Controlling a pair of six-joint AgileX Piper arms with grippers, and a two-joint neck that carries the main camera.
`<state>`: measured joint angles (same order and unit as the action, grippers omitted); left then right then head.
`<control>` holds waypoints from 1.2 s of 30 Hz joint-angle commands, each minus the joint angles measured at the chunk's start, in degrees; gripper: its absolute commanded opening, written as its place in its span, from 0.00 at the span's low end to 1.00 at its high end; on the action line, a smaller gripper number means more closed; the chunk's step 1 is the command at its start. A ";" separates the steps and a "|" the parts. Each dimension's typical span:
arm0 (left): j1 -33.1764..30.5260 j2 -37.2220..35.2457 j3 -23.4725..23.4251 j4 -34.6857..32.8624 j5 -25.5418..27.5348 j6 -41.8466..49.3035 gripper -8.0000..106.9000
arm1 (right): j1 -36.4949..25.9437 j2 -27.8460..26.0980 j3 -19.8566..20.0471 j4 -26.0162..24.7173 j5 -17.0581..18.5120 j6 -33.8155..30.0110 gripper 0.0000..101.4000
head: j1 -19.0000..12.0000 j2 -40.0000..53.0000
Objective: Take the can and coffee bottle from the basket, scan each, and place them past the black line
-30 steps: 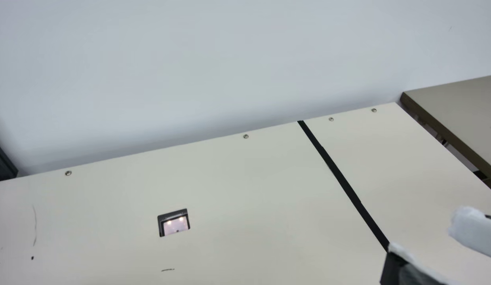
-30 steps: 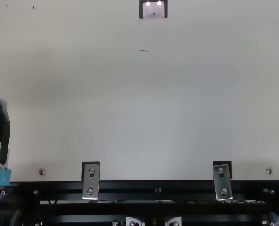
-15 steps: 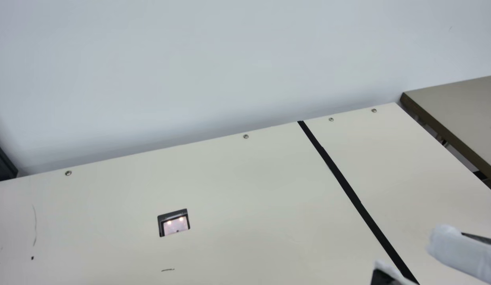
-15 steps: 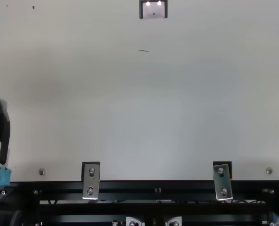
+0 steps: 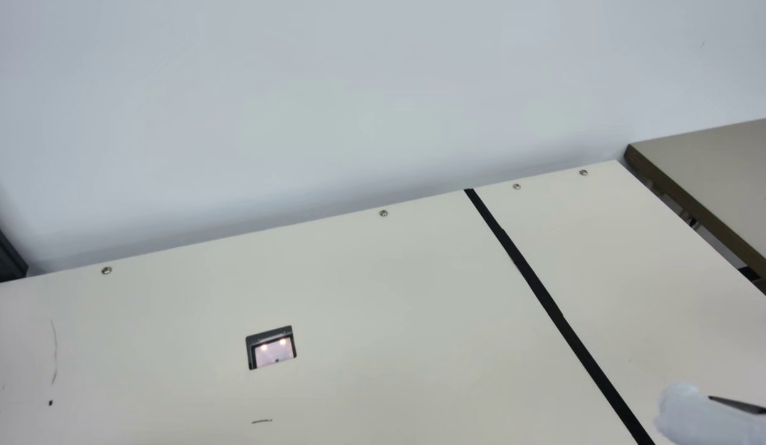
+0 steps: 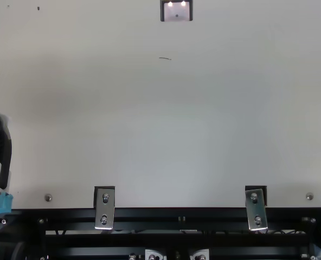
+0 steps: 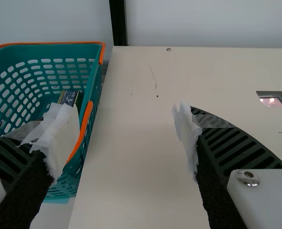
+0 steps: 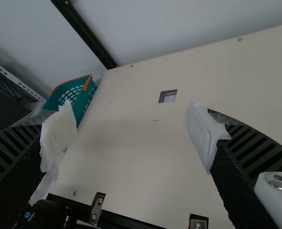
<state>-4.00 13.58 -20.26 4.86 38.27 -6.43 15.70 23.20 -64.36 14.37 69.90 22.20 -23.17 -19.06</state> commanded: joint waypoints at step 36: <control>0.00 0.00 0.00 0.00 0.00 0.00 0.85 | 0.00 0.00 0.00 0.00 0.00 0.00 1.00 | 4.67 29.53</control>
<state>-4.00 13.58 -20.26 4.86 38.27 -6.43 15.70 23.20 -64.36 14.37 69.90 22.20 -17.89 8.50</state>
